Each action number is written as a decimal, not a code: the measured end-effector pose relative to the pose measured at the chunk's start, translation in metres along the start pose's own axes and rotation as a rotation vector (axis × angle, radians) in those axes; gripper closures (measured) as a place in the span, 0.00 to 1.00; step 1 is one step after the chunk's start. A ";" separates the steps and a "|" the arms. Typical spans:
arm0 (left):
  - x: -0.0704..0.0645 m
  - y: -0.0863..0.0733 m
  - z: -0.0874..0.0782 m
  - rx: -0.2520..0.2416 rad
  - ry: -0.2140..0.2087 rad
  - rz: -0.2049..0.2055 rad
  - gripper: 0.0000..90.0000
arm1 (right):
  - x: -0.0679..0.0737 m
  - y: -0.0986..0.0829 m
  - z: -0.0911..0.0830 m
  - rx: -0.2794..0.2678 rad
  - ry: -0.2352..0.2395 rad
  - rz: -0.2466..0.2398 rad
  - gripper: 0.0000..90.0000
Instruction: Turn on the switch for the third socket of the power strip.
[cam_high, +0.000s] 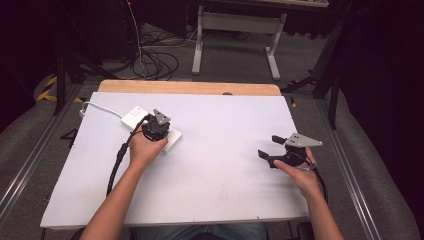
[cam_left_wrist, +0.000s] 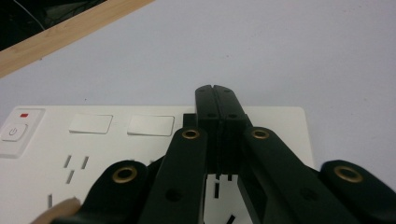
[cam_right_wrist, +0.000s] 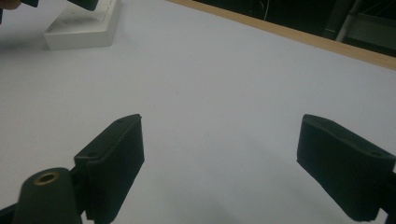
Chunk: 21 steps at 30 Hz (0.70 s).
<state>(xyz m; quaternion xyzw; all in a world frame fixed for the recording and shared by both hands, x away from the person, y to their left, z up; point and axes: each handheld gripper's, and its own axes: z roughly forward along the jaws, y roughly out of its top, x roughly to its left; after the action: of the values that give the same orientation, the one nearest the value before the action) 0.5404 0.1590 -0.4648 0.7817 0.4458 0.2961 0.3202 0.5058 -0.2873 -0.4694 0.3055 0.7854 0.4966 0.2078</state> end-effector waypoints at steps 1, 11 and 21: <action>0.000 0.000 0.001 0.001 -0.001 0.000 1.00 | 0.000 0.000 0.000 0.000 0.000 0.000 0.17; 0.002 -0.001 0.006 0.013 0.012 -0.001 1.00 | 0.000 0.000 0.000 0.001 0.001 0.000 0.17; 0.002 -0.001 0.010 0.010 0.011 -0.009 1.00 | 0.000 0.000 0.000 0.001 -0.001 0.000 0.17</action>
<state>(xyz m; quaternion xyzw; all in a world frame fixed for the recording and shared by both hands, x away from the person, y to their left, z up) 0.5479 0.1591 -0.4715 0.7797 0.4525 0.2969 0.3149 0.5056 -0.2875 -0.4695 0.3059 0.7857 0.4960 0.2078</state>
